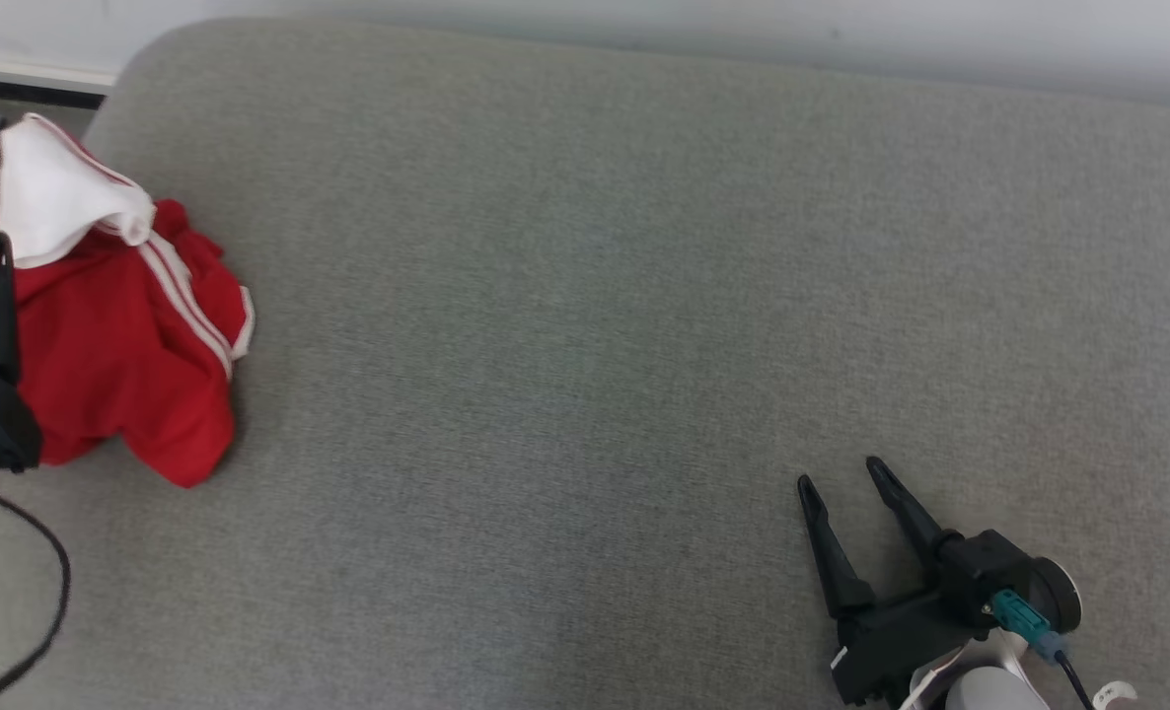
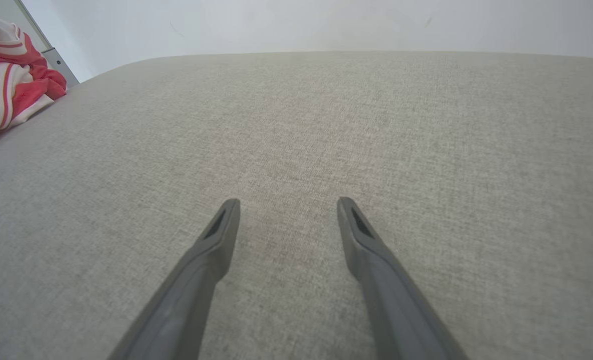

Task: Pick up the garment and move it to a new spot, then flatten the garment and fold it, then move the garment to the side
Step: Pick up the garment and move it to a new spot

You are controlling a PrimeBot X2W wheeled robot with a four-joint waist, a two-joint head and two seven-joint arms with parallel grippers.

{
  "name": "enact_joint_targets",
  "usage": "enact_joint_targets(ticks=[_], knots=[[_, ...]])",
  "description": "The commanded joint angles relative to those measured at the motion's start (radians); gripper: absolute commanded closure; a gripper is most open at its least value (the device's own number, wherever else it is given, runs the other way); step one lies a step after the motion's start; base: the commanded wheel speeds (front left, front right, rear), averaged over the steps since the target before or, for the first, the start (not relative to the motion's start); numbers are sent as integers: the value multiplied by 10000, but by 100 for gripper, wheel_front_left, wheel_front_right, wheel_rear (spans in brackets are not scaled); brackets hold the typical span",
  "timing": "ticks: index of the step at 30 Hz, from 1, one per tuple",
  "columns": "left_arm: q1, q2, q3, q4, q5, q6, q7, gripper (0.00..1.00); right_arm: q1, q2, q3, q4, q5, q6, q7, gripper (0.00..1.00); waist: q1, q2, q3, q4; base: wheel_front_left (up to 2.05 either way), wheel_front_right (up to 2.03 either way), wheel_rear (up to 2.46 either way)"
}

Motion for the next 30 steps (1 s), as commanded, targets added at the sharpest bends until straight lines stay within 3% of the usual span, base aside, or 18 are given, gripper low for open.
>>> enact_joint_targets(ticks=[1, 5, 9, 28, 29, 30], knots=[[-181, 38, -88, 128, -198, 20, 88, 0, -84, -42, -8, 16, 80, 33, -2, 0, -1, -1, 528, -465, 0, 0, 0], [-1020, 445, -293, 781, -667, 21, 505, 0, -137, -102, -122, 223, 151, 7, 35, 0, -1, -1, 878, -691, 0, 0, 0], [-1441, 468, -303, 1508, -1099, 21, 985, 0, -141, -195, -132, 361, 191, -2, 73, 0, -1, -1, 1072, -820, 0, 0, 0], [-2135, 102, -594, 2774, -2190, 25, 2029, 0, -284, 88, -116, 518, 108, -13, 119, 0, -1, -1, 1066, -747, 0, 0, 0], [-2153, 81, -619, 2779, -2285, 23, 2079, 36, -291, 102, -98, 519, 112, -13, 119, 0, -1, -1, 1067, -760, 0, 0, 0], [-2157, 90, -655, 2757, -2353, 21, 2097, 56, -295, 99, -88, 514, 129, -13, 119, 0, -1, -1, 1070, -775, 0, 0, 0]])
